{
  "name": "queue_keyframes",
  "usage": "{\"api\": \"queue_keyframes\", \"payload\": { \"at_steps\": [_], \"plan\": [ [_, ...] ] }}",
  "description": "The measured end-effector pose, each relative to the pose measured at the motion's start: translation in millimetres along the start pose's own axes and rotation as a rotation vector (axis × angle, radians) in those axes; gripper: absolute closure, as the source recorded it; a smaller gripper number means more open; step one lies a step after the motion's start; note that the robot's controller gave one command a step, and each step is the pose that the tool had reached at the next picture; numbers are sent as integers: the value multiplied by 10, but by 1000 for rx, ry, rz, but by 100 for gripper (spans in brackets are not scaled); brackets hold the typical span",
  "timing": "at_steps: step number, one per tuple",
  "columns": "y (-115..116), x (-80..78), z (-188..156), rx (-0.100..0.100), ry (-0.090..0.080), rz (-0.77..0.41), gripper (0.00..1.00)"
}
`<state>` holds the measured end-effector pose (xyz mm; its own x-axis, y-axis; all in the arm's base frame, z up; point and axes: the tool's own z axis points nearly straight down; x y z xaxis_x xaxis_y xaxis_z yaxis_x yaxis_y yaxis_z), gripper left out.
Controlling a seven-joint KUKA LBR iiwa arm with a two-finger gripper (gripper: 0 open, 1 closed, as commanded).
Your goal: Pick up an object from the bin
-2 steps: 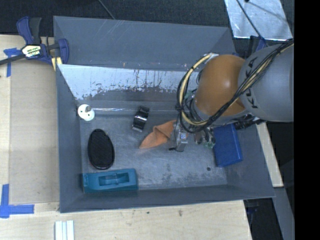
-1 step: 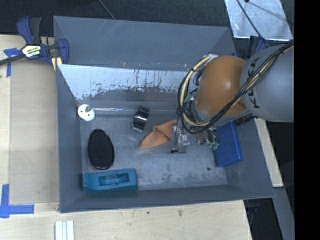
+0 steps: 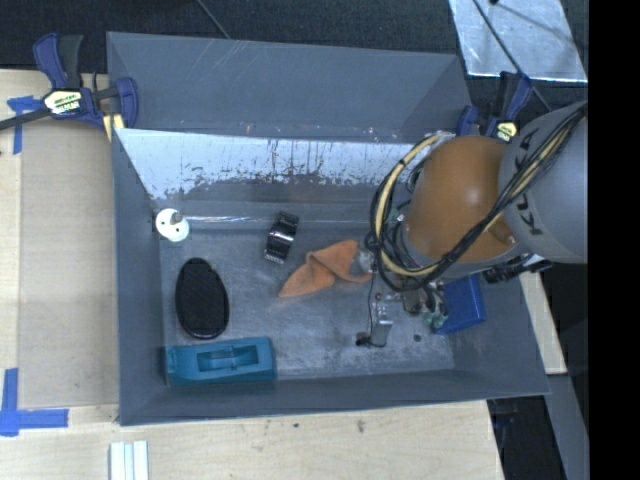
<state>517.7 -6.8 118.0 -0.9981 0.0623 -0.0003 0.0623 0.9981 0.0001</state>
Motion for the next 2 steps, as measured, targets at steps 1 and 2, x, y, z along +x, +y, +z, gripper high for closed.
{"api": "queue_keyframes", "payload": {
  "at_steps": [1, 2],
  "plan": [
    [-7, 59, -30, 0, 0, 15, 0],
    [310, -272, 10, 1, -2, 19, 0]
  ]
}}
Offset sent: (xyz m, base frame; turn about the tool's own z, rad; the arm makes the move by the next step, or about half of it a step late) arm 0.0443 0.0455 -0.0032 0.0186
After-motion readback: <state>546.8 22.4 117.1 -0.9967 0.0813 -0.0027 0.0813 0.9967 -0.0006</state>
